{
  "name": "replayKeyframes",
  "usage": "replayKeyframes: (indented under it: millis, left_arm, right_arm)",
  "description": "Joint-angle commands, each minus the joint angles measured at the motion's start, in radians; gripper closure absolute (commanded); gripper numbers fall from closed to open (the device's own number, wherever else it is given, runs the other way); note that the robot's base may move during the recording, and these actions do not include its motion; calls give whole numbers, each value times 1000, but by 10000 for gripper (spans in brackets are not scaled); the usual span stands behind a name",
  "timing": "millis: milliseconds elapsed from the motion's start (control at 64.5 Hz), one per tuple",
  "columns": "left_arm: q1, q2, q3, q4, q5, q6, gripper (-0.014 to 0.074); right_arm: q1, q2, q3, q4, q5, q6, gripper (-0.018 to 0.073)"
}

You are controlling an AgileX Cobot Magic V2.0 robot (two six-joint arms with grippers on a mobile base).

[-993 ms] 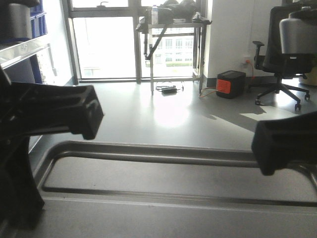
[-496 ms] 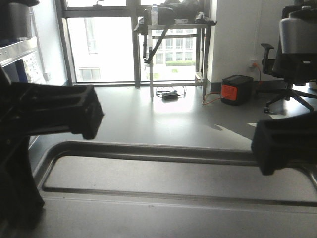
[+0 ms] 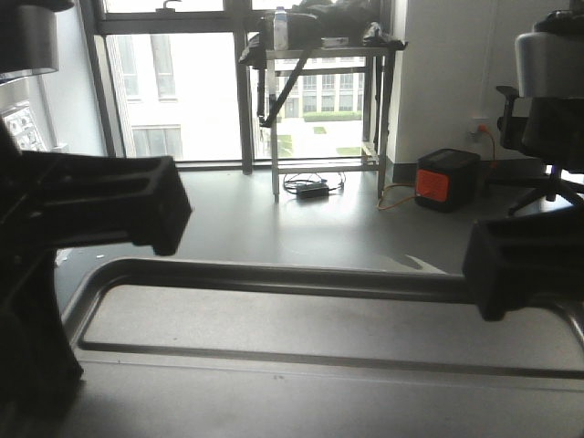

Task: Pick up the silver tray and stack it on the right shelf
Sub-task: 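Hold the tray with both grippers while the base turns away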

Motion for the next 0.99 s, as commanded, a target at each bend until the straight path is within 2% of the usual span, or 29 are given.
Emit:
replayKeyframes:
  millis: [0, 977]
  left_arm:
    - [6, -19, -14, 92, 138, -3, 689]
    - [6, -19, -14, 94, 138, -3, 689]
  right_arm:
    - [-10, -17, -9, -79, 246, -2, 501]
    - [-10, -17, -9, -79, 246, -2, 501]
